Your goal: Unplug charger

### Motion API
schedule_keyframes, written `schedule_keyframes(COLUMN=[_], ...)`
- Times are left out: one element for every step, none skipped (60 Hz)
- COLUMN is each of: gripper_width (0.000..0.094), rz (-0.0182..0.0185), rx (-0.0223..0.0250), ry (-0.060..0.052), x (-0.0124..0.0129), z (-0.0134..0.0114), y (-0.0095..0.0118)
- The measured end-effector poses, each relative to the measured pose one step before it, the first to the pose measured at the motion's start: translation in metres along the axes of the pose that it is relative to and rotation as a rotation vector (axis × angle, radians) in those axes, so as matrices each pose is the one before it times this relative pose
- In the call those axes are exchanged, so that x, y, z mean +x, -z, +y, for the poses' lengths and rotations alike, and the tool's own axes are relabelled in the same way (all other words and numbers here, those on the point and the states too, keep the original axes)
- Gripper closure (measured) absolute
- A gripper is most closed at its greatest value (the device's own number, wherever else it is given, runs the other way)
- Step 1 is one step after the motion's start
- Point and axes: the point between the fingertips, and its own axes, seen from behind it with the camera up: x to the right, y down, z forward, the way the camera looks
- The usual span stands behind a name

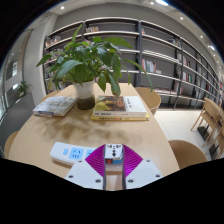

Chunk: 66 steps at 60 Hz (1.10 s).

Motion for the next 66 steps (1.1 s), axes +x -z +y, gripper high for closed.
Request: schedule_keyframes(gripper_width=[0.0727, 0.0739, 0.0744, 0.0762, 0.0776, 0.0785, 0.079, 0.0791, 0.0796, 0.0812, 0.0812, 0.0812, 0.0811, 0.0812, 0.0812, 0.0813, 0.0826, 0.083, 0.0833, 0.0831, 0.0831, 0.0831, 0.0832, 0.0832, 0.0832, 0.0833, 0.0833, 0.0833, 0.0834, 0.0834, 0.0834, 0.0834, 0.0832, 0.0833, 0.0833, 0.0833, 0.0833, 0.0833, 0.0833, 0.0834, 0.0828, 0.0827, 0.0826, 0.0826, 0.0826, 0.0826, 0.0826, 0.0826, 0.0826, 0.0826, 0.0825, 0.0825, 0.0825, 0.0825, 0.0824, 0.0821, 0.0819, 0.0819, 0.082, 0.082, 0.0805, 0.0792, 0.0779, 0.0773, 0.076, 0.0752], rz=[0.00068, 0.00051, 0.00238, 0.00299, 0.00355, 0.00433, 0.00548, 0.00571, 0.00559, 0.00452, 0.00418, 0.00341, 0.00179, 0.00033, -0.00053, -0.00032, -0.0057, -0.01042, -0.01632, -0.02184, -0.02183, -0.02166, -0.00422, 0.01105, 0.01724, 0.01383, 0.00959, 0.00809, 0.00694, 0.00519, 0.00317, 0.0005, 0.0012, 0.00309, 0.00592, 0.00897, 0.0085, 0.00838, 0.00798, 0.00908, 0.00943, 0.01009, 0.00384, -0.00222, -0.00273, -0.00408, -0.00442, -0.00317, -0.00052, 0.00452, 0.00217, 0.00143, -0.00118, -0.00315, -0.00441, -0.00275, -0.00288, -0.00182, -0.00162, -0.00226, -0.00267, -0.00377, -0.00422, -0.00181, -0.00278, -0.00368], rx=[-0.00372, -0.00286, -0.00611, -0.00768, -0.00507, -0.00648, -0.00406, -0.00462, -0.00267, 0.00001, -0.00417, -0.00258, -0.00575, -0.00563, -0.00814, -0.01165, -0.01677, -0.02499, -0.02958, -0.00994, 0.03919, 0.07499, 0.06328, 0.05251, 0.04107, 0.05138, 0.03904, 0.03058, 0.01987, 0.01148, 0.00591, 0.00045, -0.00385, -0.00755, -0.0094, -0.01091, -0.01503, -0.01736, -0.01874, -0.02096, -0.0259, -0.02648, -0.02976, -0.0323, -0.02536, -0.02381, -0.02424, -0.0234, -0.02142, -0.01426, -0.0185, -0.01291, -0.00785, -0.00386, -0.00391, -0.00745, -0.00864, -0.00844, -0.00647, -0.00336, -0.00144, 0.00086, -0.00323, -0.00305, -0.00619, -0.006], ry=[-0.0079, -0.0091, -0.0099, -0.0056, -0.0044, -0.0039, -0.0033, -0.0012, -0.0004, 0.0015, -0.002, -0.0026, -0.0037, -0.0044, -0.004, -0.0014, 0.007, 0.0121, 0.008, -0.0104, -0.027, -0.0293, -0.0083, 0.0099, 0.0183, 0.0139, 0.0062, -0.0009, -0.0062, -0.0098, -0.0117, -0.0111, -0.0087, -0.0062, -0.0046, -0.0022, 0.0022, 0.0067, 0.0078, 0.0066, 0.0047, 0.0015, -0.0005, -0.005, -0.0071, -0.0067, -0.0043, -0.0014, 0.0008, 0.0049, 0.007, 0.0076, 0.0052, 0.0035, 0.0042, 0.006, 0.0047, 0.0029, 0.0024, 0.002, 0.0021, 0.0014, 0.0026, 0.0012, 0.0001, -0.002], x=[-0.00059, 0.00029, -0.00008, 0.00025, 0.00038, 0.00028, 0.00027, 0.0002, 0.0002, 0.00069, 0.00044, 0.00022, 0.00009, -0.00008, -0.00011, -0.00056, -0.00035, -0.00042, -0.00051, -0.00051, 0.00046, -0.00016, 0.00348, 0.00669, 0.00715, 0.00868, 0.00606, 0.00771, 0.00697, 0.00608, 0.00939, 0.00701, 0.00611, 0.00662, 0.00743, 0.00589, 0.01001, 0.00691, 0.00667, 0.0066, 0.00595, -0.00251, 0.00397, 0.00956, 0.00169, 0.0011, 0.00069, 0.00099, 0.00128, -0.00345, 0.00218, 0.00039, -0.00066, -0.00077, -0.0014, -0.0018, -0.00436, -0.00184, -0.00177, -0.00201, -0.00213, -0.00197, -0.00063, -0.00217, -0.00214, -0.00232], z=[0.00067, 0.0004, 0.00036, 0.00028, -0.0001, 0.0004, -0.00002, 0.00077, 0.00004, -0.00106, 0.00057, -0.00014, 0.0004, 0.00013, 0.00034, 0.00016, 0.0006, -0.00002, 0.00018, -0.0046, -0.01747, -0.03009, -0.02966, -0.0283, -0.026, -0.02639, -0.01821, -0.01214, -0.01188, -0.00799, -0.01861, -0.00006, 0.00081, 0.00349, 0.00525, 0.00692, 0.00412, 0.01045, 0.01095, 0.01215, 0.01419, 0.02374, 0.01791, 0.00334, 0.01214, 0.01184, 0.01116, 0.01082, 0.01019, 0.02756, 0.00137, 0.00633, 0.0055, 0.00429, 0.00398, 0.00767, 0.00663, 0.00419, 0.00349, 0.00251, 0.00229, 0.00174, 0.00157, 0.00403, 0.00295, 0.00283], y=[0.00001, -0.00026, 0.00011, 0.00011, -0.00032, 0.00003, -0.00008, -0.00024, 0.00021, -0.00148, 0.00011, -0.00009, -0.00021, -0.0002, -0.00024, 0.00006, -0.00045, 0.00013, 0.00132, 0.00346, 0.00884, 0.01109, 0.01194, 0.01112, 0.00868, 0.00998, 0.00789, 0.00693, 0.00526, 0.00394, 0.00274, 0.00119, 0.00252, 0.00207, 0.00136, 0.00183, 0.00142, 0.00003, -0.00044, -0.00071, -0.00106, -0.00243, 0.0028, -0.00234, -0.00215, -0.0017, -0.00175, -0.00154, -0.00176, -0.00457, 0.00011, -0.00146, -0.00148, -0.00083, -0.00129, -0.00418, -0.00188, -0.00117, -0.00129, -0.00107, -0.00143, -0.00146, -0.00144, -0.00122, -0.0019, -0.002])
